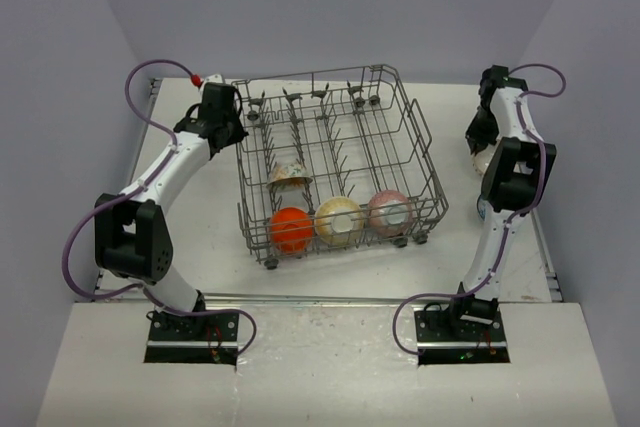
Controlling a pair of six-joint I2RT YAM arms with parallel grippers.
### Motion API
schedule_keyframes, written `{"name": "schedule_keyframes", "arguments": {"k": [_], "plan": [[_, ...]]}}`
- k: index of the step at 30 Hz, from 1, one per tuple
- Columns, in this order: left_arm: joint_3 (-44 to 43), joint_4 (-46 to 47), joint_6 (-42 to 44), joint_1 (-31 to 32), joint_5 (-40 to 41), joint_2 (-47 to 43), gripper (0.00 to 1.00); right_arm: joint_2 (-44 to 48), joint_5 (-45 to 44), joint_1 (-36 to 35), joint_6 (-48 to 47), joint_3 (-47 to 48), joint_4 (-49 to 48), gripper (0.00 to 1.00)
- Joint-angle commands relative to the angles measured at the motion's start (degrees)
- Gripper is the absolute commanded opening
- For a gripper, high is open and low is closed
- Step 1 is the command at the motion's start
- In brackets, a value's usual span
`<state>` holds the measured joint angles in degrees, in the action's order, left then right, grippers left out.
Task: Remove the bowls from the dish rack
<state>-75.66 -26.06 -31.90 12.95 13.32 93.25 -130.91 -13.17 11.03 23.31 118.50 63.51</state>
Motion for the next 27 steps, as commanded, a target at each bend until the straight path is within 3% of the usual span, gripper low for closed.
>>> {"name": "schedule_keyframes", "arguments": {"k": [1, 6, 9, 19, 25, 27], "plan": [[-1.4, -4.7, -2.5, 1.4, -1.4, 2.6, 0.00, 0.3, -0.2, -0.1, 0.4, 3.8, 1.0, 0.00], [-2.2, -4.7, -2.9, 1.4, -1.3, 4.0, 0.02, -0.9, -0.3, 0.0, 0.4, 3.9, 1.4, 0.00], [-2.4, -4.7, -3.1, 1.4, -1.2, 4.0, 0.02, -1.3, -0.5, 0.0, 0.4, 3.8, 1.2, 0.15], [-2.2, -4.9, -2.8, 1.4, -0.6, 4.1, 0.03, -1.2, -0.7, 0.0, 0.8, 7.5, 1.9, 0.36], [-2.9, -4.9, -2.6, 1.4, -0.5, 5.1, 0.03, 8.6, 1.5, -1.2, 1.6, 13.3, 2.9, 0.40], [-3.1, -4.9, -2.4, 1.4, -0.7, 5.4, 0.03, 14.3, 6.4, -3.3, 1.7, 12.8, 1.1, 0.42]]}}
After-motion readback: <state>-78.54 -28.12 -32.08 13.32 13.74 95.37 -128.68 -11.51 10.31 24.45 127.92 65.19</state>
